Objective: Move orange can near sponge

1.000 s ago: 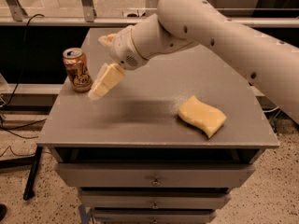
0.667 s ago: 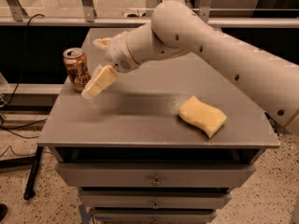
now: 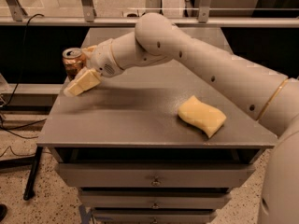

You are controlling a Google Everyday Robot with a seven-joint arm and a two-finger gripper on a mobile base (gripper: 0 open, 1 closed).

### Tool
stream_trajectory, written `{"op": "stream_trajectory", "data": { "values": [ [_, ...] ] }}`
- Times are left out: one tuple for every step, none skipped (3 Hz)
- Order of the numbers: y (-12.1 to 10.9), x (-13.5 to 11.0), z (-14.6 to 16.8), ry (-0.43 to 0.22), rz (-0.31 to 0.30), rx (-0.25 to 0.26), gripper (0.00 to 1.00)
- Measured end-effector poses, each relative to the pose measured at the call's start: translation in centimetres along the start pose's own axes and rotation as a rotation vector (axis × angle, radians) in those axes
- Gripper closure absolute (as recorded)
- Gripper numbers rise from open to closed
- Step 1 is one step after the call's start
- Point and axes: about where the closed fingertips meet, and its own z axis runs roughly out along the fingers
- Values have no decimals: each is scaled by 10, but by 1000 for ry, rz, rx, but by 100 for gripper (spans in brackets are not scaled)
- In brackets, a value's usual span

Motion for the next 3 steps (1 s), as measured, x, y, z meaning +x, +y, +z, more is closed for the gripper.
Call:
{"op": "stream_trajectory", "data": {
  "values": [
    [-4, 1, 18, -40, 44, 15, 41],
    [-12, -2, 20, -70, 56, 48, 62],
    [-28, -12, -15, -65, 26, 124, 87]
  ]
}}
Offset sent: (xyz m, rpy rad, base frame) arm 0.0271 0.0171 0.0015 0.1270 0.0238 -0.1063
